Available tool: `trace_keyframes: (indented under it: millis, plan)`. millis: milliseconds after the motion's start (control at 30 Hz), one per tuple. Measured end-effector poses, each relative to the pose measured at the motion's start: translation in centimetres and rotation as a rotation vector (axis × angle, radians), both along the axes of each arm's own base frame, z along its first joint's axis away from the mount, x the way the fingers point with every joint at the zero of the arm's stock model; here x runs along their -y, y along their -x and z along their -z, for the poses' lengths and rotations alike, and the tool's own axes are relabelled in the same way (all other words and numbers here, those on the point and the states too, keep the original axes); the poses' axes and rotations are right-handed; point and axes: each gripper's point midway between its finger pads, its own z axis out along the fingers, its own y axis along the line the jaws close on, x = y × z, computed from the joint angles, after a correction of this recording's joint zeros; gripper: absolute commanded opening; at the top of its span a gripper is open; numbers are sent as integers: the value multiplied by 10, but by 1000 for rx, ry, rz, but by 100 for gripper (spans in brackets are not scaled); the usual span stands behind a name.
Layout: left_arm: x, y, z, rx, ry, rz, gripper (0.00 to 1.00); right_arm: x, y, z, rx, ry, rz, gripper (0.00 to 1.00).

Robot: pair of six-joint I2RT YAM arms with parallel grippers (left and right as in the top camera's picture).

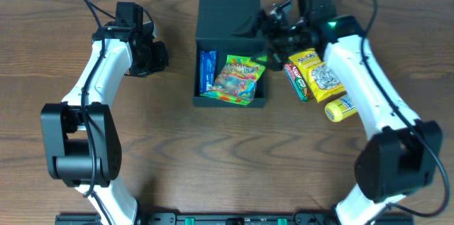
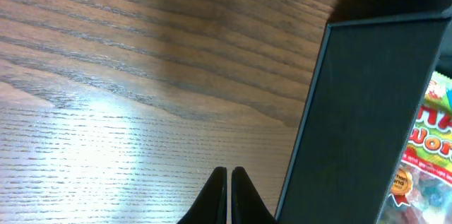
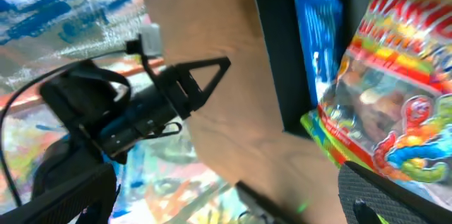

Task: Pack container
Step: 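Lower the gummy bag into the box and release it, then push the gummy bag down into the box with the right gripper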

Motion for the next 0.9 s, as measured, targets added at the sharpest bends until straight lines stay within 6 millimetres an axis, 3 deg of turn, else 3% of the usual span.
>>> trace_keyframes:
  millis: [167, 300, 467, 600, 700, 800, 900]
  plan:
    - [0, 0, 0, 0, 0, 0, 6, 20, 7, -38, 204, 66, -15, 90]
    - [0, 0, 0, 0, 0, 0, 6, 31, 27, -41, 220, 162, -29, 88]
    - [0, 0, 0, -1, 0, 0, 6, 44, 49, -7, 123, 330, -66, 81]
    - [0, 0, 0, 0, 0, 0, 6, 43, 62, 13, 77, 407, -128, 75]
    - [0, 0, 0, 0, 0, 0, 6, 42, 75, 41, -30, 457, -186, 71]
    - [0, 0, 0, 0, 0, 0, 6, 39, 71, 73, -109, 482, -213, 61]
    - [0, 0, 0, 0, 0, 0, 6, 36, 64, 94, -140, 495, -221, 59]
